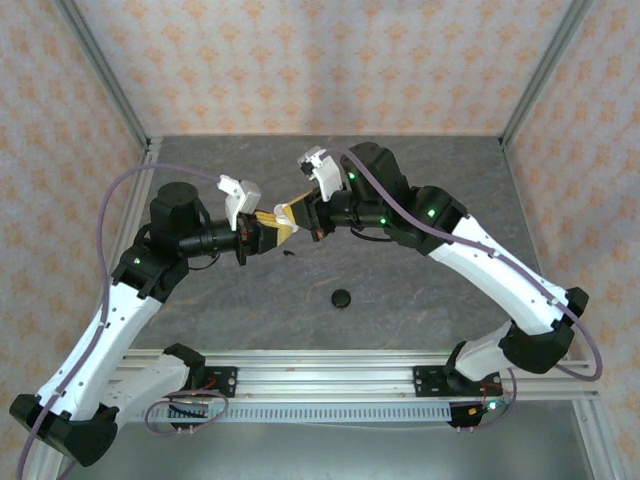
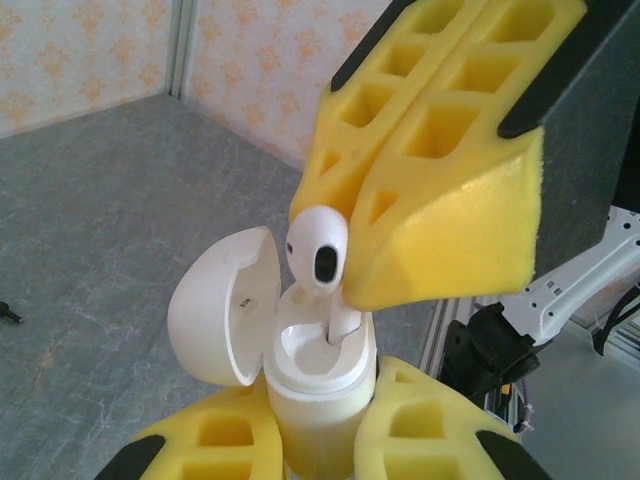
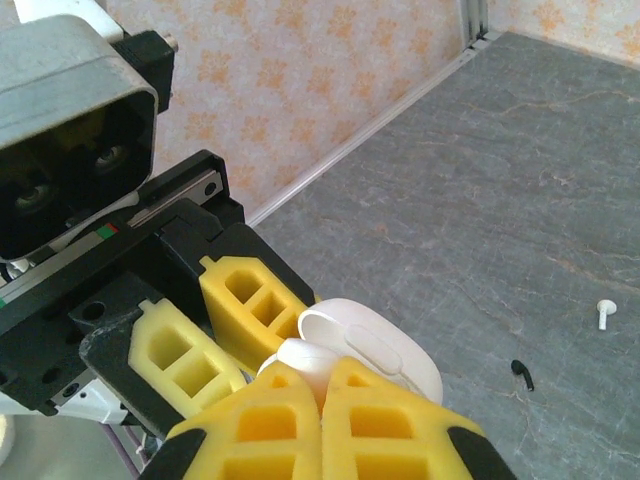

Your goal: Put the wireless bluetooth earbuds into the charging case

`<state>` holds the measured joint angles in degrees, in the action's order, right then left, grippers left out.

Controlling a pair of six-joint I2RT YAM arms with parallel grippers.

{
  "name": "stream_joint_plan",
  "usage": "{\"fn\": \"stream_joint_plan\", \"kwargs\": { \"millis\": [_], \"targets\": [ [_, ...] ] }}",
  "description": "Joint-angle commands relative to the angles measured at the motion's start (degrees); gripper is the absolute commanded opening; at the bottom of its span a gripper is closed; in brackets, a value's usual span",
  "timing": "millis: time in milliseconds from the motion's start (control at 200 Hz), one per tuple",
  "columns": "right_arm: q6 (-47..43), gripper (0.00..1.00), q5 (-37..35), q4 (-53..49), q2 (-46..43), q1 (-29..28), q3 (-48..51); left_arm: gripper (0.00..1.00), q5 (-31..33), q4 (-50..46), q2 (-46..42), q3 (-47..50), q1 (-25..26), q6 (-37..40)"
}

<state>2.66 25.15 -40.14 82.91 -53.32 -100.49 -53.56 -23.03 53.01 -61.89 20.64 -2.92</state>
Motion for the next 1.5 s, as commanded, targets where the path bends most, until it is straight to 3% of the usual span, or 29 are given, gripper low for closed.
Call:
{"fn": "stream_joint_plan", "kwargs": {
  "millis": [0, 225, 330, 691, 1011, 1191, 1346, 1496],
  "targets": [
    [-1.00, 0.03, 2.15, -2.02, 0.63, -0.37, -1.36, 0.00, 0.74, 0.89, -0.02, -2.14, 0.19, 0.65],
    [-0.60, 0.07, 3.89, -1.77, 1.11, -0.38, -1.51, 0.00, 1.17, 0.69, 0.16, -2.36, 0.27, 0.78],
    [-0.31, 0.20, 3.58, -0.99, 0.37, -0.38, -1.30, 0.00, 1.49, 0.87, 0.16, -2.14, 0.27, 0.84],
    [2.54, 0.34, 2.46, 1.48, -2.11, 0.21, 0.11, 0.00, 2.56, 0.99, 0.08, -1.64, 0.39, 1.06],
    [15.75, 0.36, 0.25, 2.34, -2.28, 8.07, -1.98, 0.00, 8.48, -0.46, -3.44, 1.64, 0.38, 1.68],
    [21.79, 0.37, -3.50, -3.36, 2.39, 13.39, -0.49, 0.00, 11.84, -1.94, -6.40, 3.52, 0.37, 1.77],
    [25.04, 0.35, -2.79, -3.45, 8.93, 15.69, 3.35, 0.00, 13.53, -4.51, -7.13, 3.92, 0.35, 2.39],
    [24.13, 0.35, -0.47, -3.70, 19.05, 15.86, 0.01, 0.00, 14.93, -4.11, -6.72, 4.99, 0.39, 1.26]
  ]
}}
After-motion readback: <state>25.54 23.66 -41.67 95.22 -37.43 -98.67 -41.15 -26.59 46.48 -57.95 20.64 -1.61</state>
